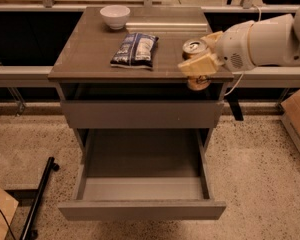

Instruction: Place orange can into middle drawer

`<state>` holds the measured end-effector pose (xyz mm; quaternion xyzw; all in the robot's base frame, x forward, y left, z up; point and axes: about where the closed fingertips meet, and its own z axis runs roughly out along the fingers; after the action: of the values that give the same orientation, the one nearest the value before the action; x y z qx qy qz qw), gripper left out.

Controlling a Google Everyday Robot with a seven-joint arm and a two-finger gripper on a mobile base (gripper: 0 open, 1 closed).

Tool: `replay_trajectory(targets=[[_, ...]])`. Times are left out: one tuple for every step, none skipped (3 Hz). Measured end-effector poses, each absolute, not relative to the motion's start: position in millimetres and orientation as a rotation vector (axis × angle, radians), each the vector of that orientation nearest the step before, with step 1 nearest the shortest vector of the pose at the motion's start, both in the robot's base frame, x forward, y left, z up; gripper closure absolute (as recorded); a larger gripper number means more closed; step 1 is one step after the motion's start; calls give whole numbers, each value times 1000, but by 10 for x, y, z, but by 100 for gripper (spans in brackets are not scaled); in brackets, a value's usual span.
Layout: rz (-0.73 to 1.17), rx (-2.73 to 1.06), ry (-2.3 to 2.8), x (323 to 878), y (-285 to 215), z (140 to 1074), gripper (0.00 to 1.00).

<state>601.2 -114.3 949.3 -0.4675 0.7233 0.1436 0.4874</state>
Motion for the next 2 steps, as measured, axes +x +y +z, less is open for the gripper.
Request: replay_trajectory(targets=[[446, -1170, 1771, 5838, -799, 9034, 100], [462, -1181, 1778, 5796, -722, 8922, 100]])
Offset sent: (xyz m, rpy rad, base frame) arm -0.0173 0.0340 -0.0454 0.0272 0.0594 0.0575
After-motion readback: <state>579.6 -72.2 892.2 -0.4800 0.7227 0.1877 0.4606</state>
